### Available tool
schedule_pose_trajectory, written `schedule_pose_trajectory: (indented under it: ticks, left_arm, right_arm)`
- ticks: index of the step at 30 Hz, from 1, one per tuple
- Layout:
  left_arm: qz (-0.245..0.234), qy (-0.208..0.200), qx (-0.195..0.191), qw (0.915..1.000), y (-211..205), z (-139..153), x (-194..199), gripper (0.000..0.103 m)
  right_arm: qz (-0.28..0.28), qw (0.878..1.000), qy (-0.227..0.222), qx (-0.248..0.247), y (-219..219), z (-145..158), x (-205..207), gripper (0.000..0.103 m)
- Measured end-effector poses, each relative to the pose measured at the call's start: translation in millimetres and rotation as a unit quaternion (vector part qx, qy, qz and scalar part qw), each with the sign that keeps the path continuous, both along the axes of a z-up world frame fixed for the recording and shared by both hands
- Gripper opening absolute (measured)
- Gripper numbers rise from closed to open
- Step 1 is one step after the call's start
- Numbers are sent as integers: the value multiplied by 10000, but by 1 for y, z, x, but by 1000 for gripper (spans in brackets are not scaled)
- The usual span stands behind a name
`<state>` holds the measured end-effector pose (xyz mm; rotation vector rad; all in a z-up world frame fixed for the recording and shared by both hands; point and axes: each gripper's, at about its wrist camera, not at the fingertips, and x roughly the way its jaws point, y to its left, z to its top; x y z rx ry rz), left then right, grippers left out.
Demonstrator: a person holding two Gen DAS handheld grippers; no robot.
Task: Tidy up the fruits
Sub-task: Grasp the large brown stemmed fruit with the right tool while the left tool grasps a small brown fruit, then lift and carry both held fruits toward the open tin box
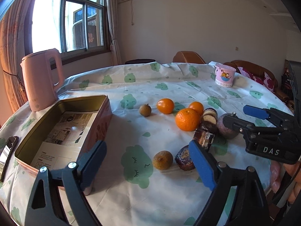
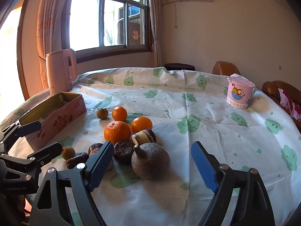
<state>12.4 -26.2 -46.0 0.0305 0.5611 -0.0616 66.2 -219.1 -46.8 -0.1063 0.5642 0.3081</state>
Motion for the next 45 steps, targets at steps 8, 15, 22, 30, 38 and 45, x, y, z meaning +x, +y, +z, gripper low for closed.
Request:
schedule_pose_trajectory:
  ticks: [8, 15, 22, 30, 38, 45]
  left_arm:
    - [-185, 263, -33, 9995, -4, -8, 8, 78]
    - [-339, 430, -105, 9984, -7, -11, 13, 68]
    - [-483, 614, -433, 9960, -4, -11, 20, 68]
    - [-225, 694, -228, 9971, 2, -15, 20, 63]
    - [-391, 979, -9, 9944, -6, -23, 29, 36]
    - [-497, 1042, -325, 9928, 0, -24, 30, 28]
  right_arm:
    - [49, 9983, 560, 148, -2, -8, 15, 71]
    - [242, 9912, 1167, 580, -11, -18, 32, 51]
    - [341, 9903, 1274, 448, -4, -20, 33, 51]
    - [398, 9898, 1286, 465, -5, -19, 34, 50]
    - [398, 9905, 1262, 372, -2, -19, 34, 50]
    - [468, 9913, 1198, 288, 2, -19, 31, 50]
